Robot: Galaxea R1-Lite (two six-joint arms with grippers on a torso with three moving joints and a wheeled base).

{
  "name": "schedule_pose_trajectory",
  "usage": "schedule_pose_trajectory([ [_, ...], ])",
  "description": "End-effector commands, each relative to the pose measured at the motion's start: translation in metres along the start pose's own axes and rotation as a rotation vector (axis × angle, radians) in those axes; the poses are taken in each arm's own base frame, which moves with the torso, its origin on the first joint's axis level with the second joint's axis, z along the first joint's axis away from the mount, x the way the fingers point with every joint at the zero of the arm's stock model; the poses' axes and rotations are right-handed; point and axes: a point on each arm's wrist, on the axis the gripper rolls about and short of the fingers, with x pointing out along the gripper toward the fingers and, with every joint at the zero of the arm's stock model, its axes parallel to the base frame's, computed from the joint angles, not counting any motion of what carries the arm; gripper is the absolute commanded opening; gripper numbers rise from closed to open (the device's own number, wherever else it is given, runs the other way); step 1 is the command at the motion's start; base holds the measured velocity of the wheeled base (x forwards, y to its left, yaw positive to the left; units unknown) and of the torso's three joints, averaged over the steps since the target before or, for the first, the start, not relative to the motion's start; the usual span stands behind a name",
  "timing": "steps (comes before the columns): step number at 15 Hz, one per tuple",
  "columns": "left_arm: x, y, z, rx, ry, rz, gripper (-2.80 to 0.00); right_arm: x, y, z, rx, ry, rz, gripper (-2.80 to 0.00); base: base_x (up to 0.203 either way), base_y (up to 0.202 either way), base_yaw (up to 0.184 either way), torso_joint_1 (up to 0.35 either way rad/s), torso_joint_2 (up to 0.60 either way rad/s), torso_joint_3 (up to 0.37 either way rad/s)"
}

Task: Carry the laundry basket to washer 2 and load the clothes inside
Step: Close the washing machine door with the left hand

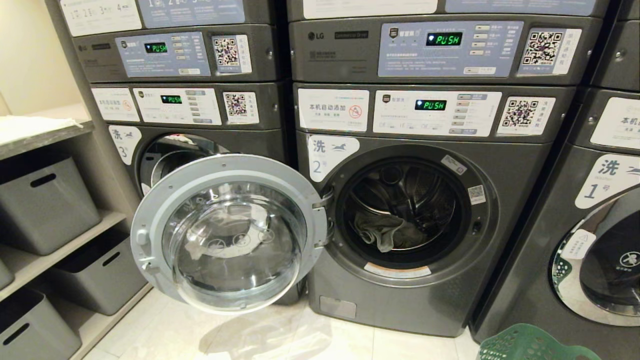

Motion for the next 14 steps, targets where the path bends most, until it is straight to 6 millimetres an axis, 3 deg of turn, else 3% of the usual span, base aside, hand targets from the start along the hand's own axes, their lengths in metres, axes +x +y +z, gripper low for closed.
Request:
schedule_pose_trajectory([
  [1,0.046,0.004,0.04,-0.043,0.119,0.005,-2.8,0.0,0.0,0.0,-0.001,0.002,0.001,-2.8,0.0,0.0,0.0,0.0,0.0,0.0],
  [2,0.077,0.007,0.06,-0.093,0.173,0.027,-2.8,0.0,0.0,0.0,0.002,0.002,0.001,-2.8,0.0,0.0,0.0,0.0,0.0,0.0],
  [4,0.16,0.015,0.088,-0.204,0.274,0.095,-2.8,0.0,0.0,0.0,0.006,0.0,0.001,-2.8,0.0,0.0,0.0,0.0,0.0,0.0],
  [6,0.244,0.03,0.093,-0.289,0.339,0.149,-2.8,0.0,0.0,0.0,0.011,0.0,0.001,-2.8,0.0,0.0,0.0,0.0,0.0,0.0],
  [8,0.306,0.055,0.087,-0.362,0.357,0.183,-2.8,0.0,0.0,0.0,0.01,0.001,-0.004,-2.8,0.0,0.0,0.0,0.0,0.0,0.0],
  [10,0.346,0.092,0.065,-0.438,0.39,0.208,-2.8,0.0,0.0,0.0,0.01,0.001,-0.004,-2.8,0.0,0.0,0.0,0.0,0.0,0.0],
  [11,0.356,0.105,0.054,-0.47,0.409,0.204,-2.8,0.0,0.0,0.0,0.011,0.002,-0.005,-2.8,0.0,0.0,0.0,0.0,0.0,0.0],
  [14,0.381,0.123,0.021,-0.519,0.447,0.186,-2.8,0.0,0.0,0.0,0.014,0.001,-0.005,-2.8,0.0,0.0,0.0,0.0,0.0,0.0],
])
